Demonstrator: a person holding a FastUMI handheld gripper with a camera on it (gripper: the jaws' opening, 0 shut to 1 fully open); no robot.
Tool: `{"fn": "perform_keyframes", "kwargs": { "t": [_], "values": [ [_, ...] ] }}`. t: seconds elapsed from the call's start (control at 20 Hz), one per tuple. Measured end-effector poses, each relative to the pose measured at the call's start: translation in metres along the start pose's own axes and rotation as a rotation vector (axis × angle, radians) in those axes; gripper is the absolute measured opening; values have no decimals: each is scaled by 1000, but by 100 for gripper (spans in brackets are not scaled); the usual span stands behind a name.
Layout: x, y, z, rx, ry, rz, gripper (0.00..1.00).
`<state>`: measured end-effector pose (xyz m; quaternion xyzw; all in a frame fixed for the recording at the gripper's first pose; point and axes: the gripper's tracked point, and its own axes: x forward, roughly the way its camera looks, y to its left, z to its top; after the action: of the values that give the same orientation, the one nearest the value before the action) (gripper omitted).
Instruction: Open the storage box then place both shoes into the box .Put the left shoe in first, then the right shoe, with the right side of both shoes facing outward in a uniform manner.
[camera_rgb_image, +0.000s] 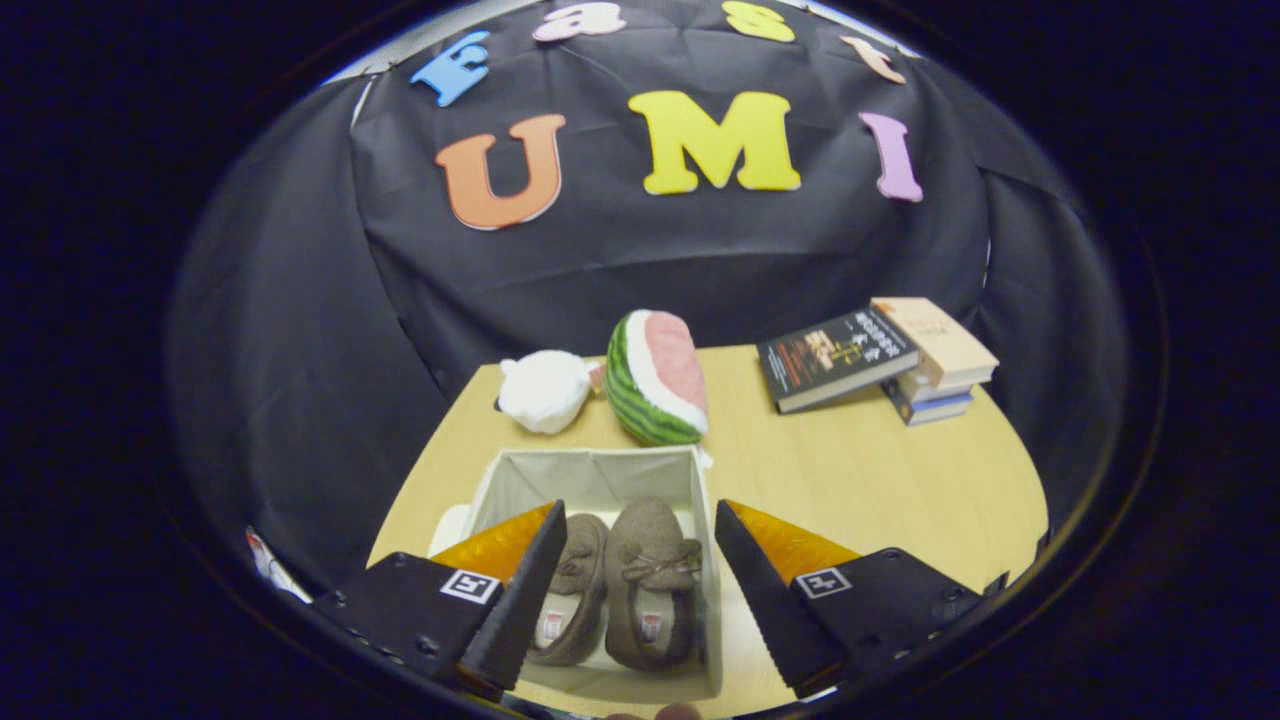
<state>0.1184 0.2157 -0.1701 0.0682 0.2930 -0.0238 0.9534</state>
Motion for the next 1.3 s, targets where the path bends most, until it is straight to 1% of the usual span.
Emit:
{"fn": "perform_keyframes", "kwargs": {
  "t": [0.1, 0.3, 0.45, 0.65, 0.85, 1.1, 1.2, 1.3],
  "values": [
    [-19, -3, 25, -30, -69, 4, 96],
    [-62, -12, 65, -52, -176, 14, 96],
    [-101, -23, 90, -43, -245, 22, 96],
    [-152, -44, 115, -42, -333, 11, 96],
    [-193, -58, 126, -24, -383, 21, 96],
    [-234, -56, 124, -38, -418, 102, 96],
    [-242, -63, 121, -43, -429, 98, 96],
    [-246, -72, 119, -50, -442, 75, 96]
  ]
}}
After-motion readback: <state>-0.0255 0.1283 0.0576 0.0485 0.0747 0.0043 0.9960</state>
